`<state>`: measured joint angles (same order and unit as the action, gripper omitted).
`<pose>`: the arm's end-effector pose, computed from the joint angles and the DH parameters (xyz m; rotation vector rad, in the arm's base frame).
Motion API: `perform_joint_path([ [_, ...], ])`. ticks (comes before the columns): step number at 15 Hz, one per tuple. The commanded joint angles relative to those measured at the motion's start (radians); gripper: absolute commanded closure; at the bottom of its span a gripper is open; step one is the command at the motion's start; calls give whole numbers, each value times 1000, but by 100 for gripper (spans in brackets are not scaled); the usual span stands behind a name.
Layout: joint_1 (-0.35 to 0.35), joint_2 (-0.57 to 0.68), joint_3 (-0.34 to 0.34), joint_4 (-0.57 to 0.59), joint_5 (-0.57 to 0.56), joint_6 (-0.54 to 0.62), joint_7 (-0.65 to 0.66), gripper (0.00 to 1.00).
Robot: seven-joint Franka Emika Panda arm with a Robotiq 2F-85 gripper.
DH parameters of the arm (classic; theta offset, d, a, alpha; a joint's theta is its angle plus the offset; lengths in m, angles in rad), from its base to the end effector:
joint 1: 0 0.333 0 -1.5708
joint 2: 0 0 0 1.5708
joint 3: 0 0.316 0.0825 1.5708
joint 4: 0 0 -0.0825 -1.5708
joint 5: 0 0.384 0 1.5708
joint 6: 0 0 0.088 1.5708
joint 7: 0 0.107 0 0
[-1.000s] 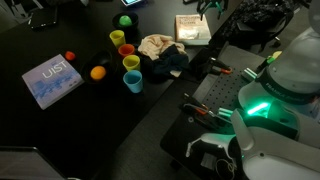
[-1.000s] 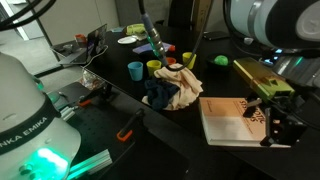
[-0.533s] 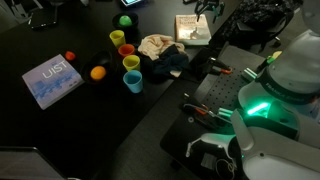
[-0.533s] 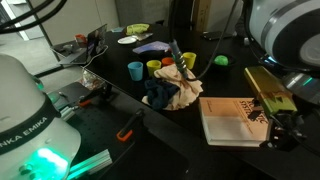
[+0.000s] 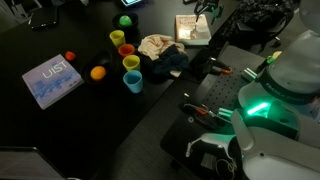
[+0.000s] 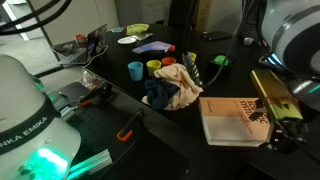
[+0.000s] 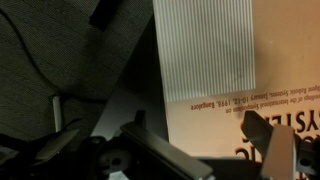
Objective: Open the book on the right
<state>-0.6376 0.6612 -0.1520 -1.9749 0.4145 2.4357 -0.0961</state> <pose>0.4107 -0.4151 0.1176 -2.5663 1.4221 0.1461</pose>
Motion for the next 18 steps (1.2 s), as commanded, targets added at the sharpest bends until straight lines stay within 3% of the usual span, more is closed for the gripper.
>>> perform_joint_path([
  [1,-14,34,23,53,21,-55,-18,0],
  [9,8,61,29,108,6,-123,-2,0],
  [18,91,12,-16,113,-91,-141,25,0],
])
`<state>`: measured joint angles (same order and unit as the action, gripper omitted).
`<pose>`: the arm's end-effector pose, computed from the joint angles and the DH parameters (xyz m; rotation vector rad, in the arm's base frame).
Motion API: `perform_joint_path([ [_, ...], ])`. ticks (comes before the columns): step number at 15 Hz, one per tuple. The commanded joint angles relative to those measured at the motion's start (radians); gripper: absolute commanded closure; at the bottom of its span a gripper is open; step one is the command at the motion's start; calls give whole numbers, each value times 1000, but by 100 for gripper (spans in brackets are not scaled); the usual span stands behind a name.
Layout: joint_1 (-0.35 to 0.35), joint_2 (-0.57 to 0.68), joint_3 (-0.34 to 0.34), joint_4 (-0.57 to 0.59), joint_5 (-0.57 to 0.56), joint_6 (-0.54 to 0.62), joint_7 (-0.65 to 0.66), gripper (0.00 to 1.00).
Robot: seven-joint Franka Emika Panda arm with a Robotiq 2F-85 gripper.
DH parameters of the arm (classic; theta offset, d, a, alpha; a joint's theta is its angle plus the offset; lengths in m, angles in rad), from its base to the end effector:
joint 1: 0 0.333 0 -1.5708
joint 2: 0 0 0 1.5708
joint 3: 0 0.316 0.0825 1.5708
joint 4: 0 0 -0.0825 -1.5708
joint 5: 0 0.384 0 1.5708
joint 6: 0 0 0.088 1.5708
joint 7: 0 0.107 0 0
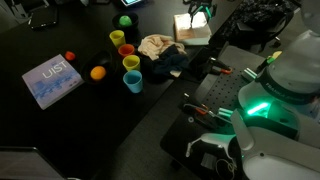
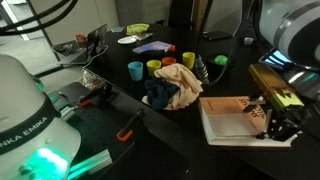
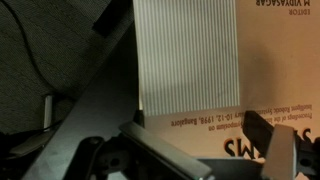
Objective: Open the book on the right
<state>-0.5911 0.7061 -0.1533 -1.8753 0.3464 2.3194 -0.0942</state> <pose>0.4468 -0.4026 0.1168 -2.6363 1.2645 0.2525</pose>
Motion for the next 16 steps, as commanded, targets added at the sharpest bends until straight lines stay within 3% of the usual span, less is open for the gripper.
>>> perform_joint_path([
  [1,59,-46,-21,10,-37,-30,31,0],
  [10,219,-199,-77,-41,-191,-76,113,0],
  [16,392,-319,-81,-90,-394,-66,220,0],
])
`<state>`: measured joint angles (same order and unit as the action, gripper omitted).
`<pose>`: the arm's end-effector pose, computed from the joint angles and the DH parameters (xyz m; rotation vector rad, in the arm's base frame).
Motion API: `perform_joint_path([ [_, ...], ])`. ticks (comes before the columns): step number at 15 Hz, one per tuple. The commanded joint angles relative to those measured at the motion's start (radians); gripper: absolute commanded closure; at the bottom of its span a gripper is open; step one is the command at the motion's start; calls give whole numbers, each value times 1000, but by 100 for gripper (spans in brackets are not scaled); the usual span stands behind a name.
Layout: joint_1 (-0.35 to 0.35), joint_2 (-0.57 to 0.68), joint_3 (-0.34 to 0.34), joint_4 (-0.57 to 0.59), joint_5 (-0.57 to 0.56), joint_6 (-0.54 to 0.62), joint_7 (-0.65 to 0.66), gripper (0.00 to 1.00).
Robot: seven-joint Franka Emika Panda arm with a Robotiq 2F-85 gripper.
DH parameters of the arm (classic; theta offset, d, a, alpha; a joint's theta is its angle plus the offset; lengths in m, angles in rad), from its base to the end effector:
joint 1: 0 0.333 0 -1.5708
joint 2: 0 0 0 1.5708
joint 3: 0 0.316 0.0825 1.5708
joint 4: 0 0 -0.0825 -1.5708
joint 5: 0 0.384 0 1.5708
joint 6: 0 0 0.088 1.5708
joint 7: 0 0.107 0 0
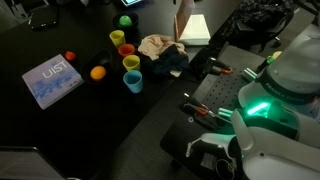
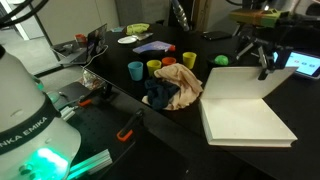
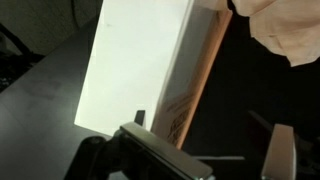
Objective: Open the book on the right
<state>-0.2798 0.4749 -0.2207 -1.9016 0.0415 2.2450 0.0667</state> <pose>0.5451 -0.2901 0.2453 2.9635 -0.8802 -0.2038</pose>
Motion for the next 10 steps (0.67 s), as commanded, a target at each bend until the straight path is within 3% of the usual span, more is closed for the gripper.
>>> perform_joint_path([
  [1,106,-108,-10,-75,-120,10,78,0],
  [4,165,-158,8,-108,-177,13,127,0],
  [10,194,-192,95,-241,-46,76,150,0],
])
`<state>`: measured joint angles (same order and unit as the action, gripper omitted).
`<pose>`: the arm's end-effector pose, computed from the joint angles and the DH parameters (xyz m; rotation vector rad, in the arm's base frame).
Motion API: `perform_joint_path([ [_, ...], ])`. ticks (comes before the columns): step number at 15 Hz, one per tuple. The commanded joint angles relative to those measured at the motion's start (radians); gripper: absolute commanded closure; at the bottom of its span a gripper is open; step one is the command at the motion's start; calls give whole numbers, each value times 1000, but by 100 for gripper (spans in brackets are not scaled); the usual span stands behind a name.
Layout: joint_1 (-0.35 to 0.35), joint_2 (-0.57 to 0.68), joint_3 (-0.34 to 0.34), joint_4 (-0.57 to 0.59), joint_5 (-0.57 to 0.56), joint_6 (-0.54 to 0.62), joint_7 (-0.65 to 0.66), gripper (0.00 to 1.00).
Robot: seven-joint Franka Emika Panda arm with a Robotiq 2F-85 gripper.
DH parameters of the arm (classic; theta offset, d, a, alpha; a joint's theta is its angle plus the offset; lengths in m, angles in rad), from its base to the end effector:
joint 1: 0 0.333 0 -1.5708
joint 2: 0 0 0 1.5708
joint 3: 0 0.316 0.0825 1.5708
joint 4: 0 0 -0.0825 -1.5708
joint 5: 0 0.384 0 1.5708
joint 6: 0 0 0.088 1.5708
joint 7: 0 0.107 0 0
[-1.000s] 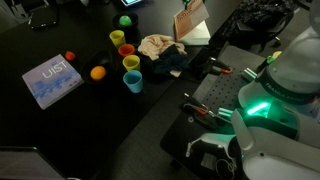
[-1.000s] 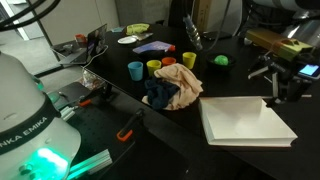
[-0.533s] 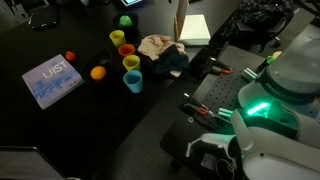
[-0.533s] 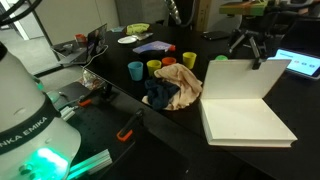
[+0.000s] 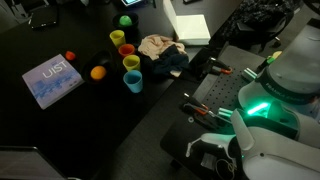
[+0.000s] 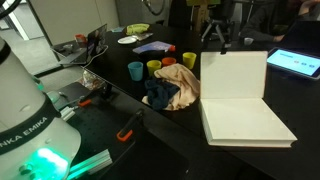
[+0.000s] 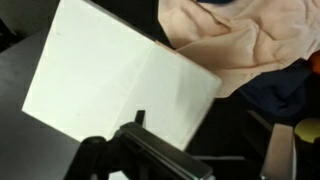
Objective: Open the book on the right
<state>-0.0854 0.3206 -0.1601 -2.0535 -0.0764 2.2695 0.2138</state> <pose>0.5631 -0.1413 0.2747 2.9717 -0.6050 -0.1569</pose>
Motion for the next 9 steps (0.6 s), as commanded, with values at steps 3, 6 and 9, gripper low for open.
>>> perform_joint_path([
  [3,10,-35,57,-146,120,106,7,0],
  [6,15,-48,29,-152,67,111,28,0],
  [9,-3,-67,-23,-146,27,94,60,0],
])
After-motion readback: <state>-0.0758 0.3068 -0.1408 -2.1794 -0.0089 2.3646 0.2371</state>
